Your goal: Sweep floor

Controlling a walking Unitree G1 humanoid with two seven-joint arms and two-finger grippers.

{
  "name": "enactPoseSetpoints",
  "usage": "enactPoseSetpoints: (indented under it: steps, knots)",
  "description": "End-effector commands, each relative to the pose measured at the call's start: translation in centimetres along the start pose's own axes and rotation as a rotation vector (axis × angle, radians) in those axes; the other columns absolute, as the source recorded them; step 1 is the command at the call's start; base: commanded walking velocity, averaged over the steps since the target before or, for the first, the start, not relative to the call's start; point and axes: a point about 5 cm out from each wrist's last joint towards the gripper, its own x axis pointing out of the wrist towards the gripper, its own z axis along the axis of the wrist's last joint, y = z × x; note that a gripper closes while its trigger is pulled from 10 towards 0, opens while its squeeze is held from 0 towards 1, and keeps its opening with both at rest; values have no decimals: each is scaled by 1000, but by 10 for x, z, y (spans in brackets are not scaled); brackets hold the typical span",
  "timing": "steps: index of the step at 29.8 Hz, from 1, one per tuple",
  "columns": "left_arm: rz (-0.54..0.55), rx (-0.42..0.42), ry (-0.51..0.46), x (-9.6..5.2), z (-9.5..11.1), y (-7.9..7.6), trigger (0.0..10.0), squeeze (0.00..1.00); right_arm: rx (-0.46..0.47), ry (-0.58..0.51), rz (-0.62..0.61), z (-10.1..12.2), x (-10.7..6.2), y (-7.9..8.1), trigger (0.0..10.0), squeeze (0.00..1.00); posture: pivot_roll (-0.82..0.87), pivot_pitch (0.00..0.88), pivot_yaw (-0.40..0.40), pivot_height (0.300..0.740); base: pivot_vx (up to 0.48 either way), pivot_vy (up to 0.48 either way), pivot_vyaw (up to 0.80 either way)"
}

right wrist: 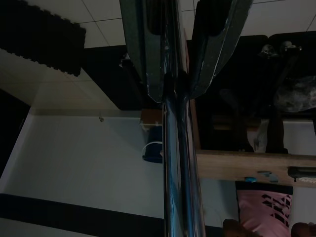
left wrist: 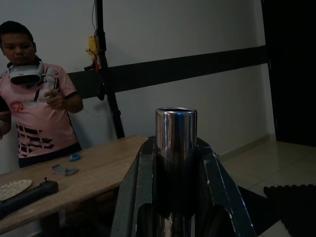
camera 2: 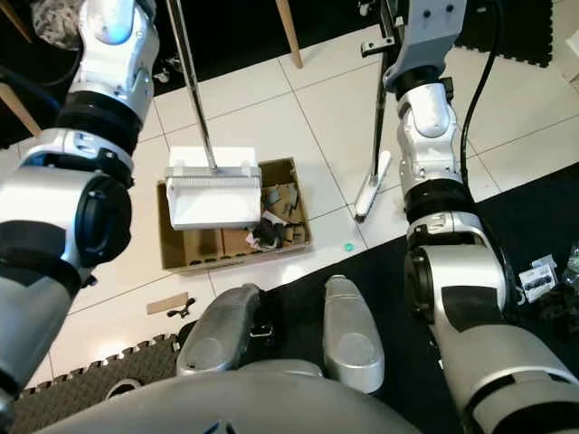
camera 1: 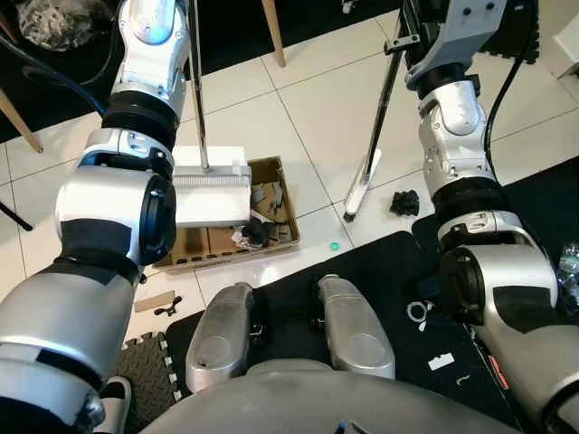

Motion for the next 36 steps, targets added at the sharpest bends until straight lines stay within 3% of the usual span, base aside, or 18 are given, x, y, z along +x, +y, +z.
enactPoseSetpoints:
  steps: [1, 20, 26, 29, 36]
  knots:
    - [-19, 30, -85, 6, 16, -3, 10000, 0, -11, -58, 7, 12, 7, 2, 10000, 0, -42, 29, 48, 740, 0, 0, 0]
    - [3, 17, -120, 5, 22, 2, 10000, 0, -7, -62, 6, 12, 6, 2, 10000, 0, -45, 29, 52, 740, 0, 0, 0]
    - [17, -21, -130, -8, 19, 8, 10000, 0, 18, -95, 2, 18, 5, 1, 10000, 0, -45, 31, 46, 740, 0, 0, 0]
    - [58, -114, -93, -20, 12, 16, 10000, 0, 62, -90, -12, 17, 0, -2, 10000, 0, -41, 34, 40, 740, 0, 0, 0]
    - [141, -229, -45, -43, 11, 33, 10000, 0, 72, -85, -5, 17, -11, -6, 10000, 0, -31, 35, 30, 740, 0, 0, 0]
